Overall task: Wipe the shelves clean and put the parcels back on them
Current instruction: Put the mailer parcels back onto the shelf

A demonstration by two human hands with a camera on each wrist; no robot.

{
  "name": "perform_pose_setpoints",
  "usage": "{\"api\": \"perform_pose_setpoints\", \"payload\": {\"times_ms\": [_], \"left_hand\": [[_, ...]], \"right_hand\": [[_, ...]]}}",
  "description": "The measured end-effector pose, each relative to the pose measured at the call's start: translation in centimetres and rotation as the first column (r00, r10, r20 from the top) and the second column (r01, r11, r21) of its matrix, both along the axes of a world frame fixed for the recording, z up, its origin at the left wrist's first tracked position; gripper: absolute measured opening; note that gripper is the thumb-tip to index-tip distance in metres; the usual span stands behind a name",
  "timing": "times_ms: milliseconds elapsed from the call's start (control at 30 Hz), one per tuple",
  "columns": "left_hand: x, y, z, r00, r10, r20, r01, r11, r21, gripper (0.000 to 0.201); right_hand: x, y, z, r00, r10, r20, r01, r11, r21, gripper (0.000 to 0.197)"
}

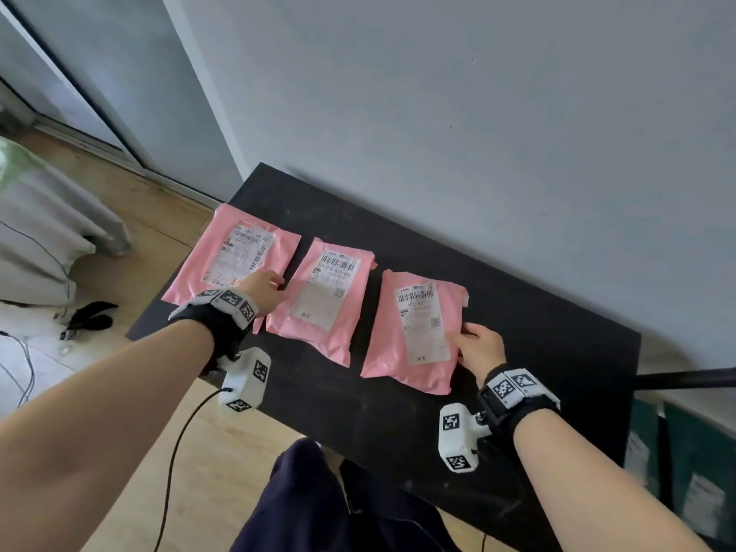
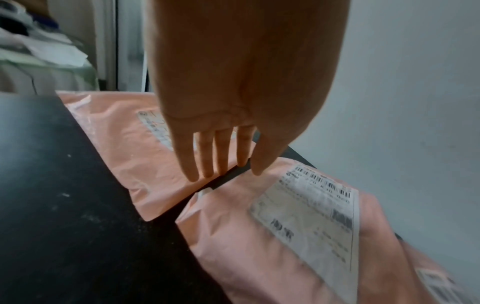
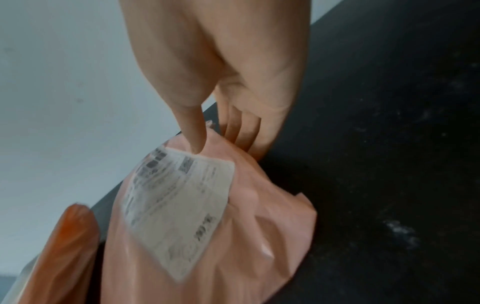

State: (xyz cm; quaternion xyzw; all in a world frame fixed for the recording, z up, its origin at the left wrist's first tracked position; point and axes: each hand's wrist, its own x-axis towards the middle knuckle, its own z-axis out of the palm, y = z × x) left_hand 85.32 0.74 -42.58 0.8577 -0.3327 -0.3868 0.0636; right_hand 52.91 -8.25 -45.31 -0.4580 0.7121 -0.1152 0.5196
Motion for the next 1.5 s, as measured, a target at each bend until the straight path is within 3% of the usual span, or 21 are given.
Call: {"api": "perform_pose_setpoints", "payload": {"times_ms": [67, 133, 233, 467, 567, 733, 833, 933, 1167, 1300, 1500], "left_hand": [[0.6, -0.8, -0.3, 0.996, 0.055, -0.075, -0.057, 0.998, -0.022, 0.041], [0.9, -1.5, -0.4, 0.974, 0.114, -0.197, -0.122, 0.992, -0.03, 0.04], [1.1, -2.1, -0.4, 0.877, 0.238, -0.417, -0.265, 0.964, -0.006, 0.035], [2.2, -3.4, -1.0, 0.768, 0.204, -0.607, -0.224, 0.974, 0.044, 0.018], [2.5, -3.7, -1.3, 0.711, 0.195, -0.676, -0.208, 0.976, 0.063, 0.025], [2.9, -3.9, -2.0, 0.675, 0.198, -0.711, -0.182, 0.978, 0.1, 0.023], [3.2, -4.1, -2.1, 0.68, 0.202, -0.705, -0.172, 0.978, 0.114, 0.011], [3.3, -4.2, -2.3, 0.675, 0.192, -0.712, -0.152, 0.981, 0.12, 0.014], [2.2, -5.3, -2.4, 0.643, 0.111, -0.758, -0.025, 0.992, 0.124, 0.028], [1.5, -5.9, -2.2, 0.624, 0.08, -0.778, 0.057, 0.987, 0.147, 0.021], [1.3, -5.6, -3.0, 0.641, 0.075, -0.764, 0.03, 0.992, 0.123, 0.008]], "right_hand": [[0.1, 0.0, 0.0, 0.994, -0.081, 0.076, 0.078, 0.996, 0.036, 0.027], [0.1, 0.0, 0.4, 0.984, -0.121, 0.132, 0.112, 0.991, 0.074, 0.029], [0.3, 0.2, 0.9, 0.967, -0.161, 0.197, 0.141, 0.983, 0.116, 0.032], [0.5, 0.6, 1.2, 0.957, -0.206, 0.203, 0.167, 0.966, 0.195, 0.028], [0.8, 0.7, 1.3, 0.967, -0.18, 0.182, 0.141, 0.967, 0.211, 0.034], [0.9, 0.9, 1.5, 0.972, -0.168, 0.164, 0.129, 0.966, 0.223, 0.035], [1.0, 1.2, 1.8, 0.97, -0.181, 0.162, 0.142, 0.964, 0.226, 0.022], [1.4, 1.6, 2.0, 0.969, -0.19, 0.159, 0.151, 0.962, 0.228, 0.016], [2.2, 2.4, 1.4, 0.969, -0.215, 0.123, 0.185, 0.958, 0.219, 0.022], [2.1, 2.6, 1.0, 0.964, -0.233, 0.128, 0.201, 0.953, 0.226, 0.023], [2.1, 3.4, 1.8, 0.943, -0.277, 0.186, 0.231, 0.944, 0.237, 0.025]]}}
